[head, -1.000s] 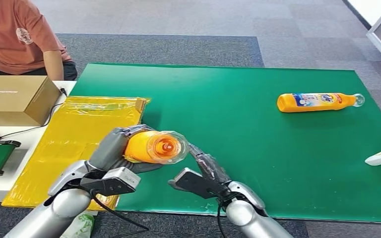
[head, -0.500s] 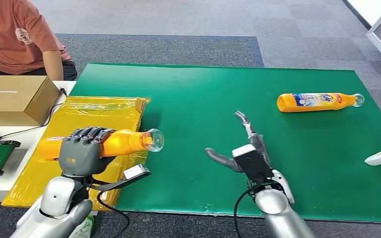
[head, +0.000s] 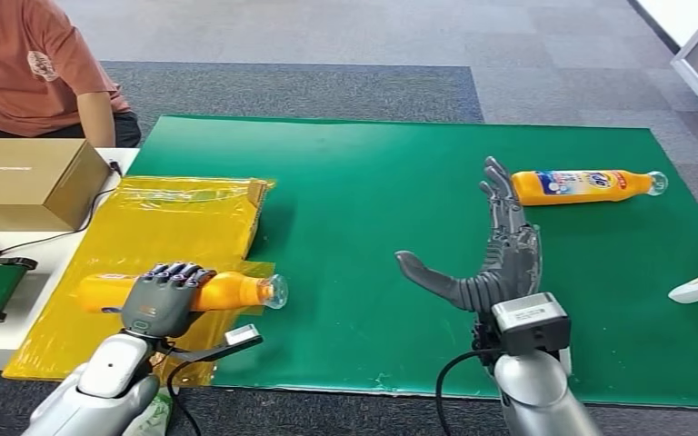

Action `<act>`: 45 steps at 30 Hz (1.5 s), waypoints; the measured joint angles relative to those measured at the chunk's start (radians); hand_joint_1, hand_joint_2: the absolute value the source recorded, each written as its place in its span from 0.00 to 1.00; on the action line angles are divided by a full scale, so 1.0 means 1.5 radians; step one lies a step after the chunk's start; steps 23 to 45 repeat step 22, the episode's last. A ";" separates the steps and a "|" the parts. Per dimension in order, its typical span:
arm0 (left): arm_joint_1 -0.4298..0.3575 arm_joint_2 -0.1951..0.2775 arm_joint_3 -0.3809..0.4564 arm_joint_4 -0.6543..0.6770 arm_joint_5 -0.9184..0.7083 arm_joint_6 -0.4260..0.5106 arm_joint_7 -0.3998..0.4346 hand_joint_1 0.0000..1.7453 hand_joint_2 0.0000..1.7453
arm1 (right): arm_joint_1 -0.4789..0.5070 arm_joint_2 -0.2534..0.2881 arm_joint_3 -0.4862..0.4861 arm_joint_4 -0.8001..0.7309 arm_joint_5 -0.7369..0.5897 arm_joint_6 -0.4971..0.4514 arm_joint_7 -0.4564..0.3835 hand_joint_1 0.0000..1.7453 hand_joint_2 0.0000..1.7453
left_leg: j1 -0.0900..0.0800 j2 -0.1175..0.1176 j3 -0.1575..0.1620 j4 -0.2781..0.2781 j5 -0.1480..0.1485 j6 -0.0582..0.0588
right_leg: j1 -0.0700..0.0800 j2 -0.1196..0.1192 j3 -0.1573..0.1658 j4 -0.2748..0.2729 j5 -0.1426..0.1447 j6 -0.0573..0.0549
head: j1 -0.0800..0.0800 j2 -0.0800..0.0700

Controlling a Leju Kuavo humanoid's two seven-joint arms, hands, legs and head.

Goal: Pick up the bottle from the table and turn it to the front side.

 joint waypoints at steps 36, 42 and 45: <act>0.074 -0.034 0.021 -0.225 0.046 0.002 -0.114 0.00 1.00 | 0.016 -0.047 0.075 -0.042 0.011 -0.029 0.006 0.00 1.00 | 0.000 0.000 0.000 0.000 0.000 0.000 | 0.000 0.000 0.000 0.000 0.000 0.000 | 0.000 0.000; 0.074 -0.034 0.021 -0.225 0.046 0.002 -0.114 0.00 1.00 | 0.016 -0.047 0.075 -0.042 0.011 -0.029 0.006 0.00 1.00 | 0.000 0.000 0.000 0.000 0.000 0.000 | 0.000 0.000 0.000 0.000 0.000 0.000 | 0.000 0.000; 0.074 -0.034 0.021 -0.225 0.046 0.002 -0.114 0.00 1.00 | 0.016 -0.047 0.075 -0.042 0.011 -0.029 0.006 0.00 1.00 | 0.000 0.000 0.000 0.000 0.000 0.000 | 0.000 0.000 0.000 0.000 0.000 0.000 | 0.000 0.000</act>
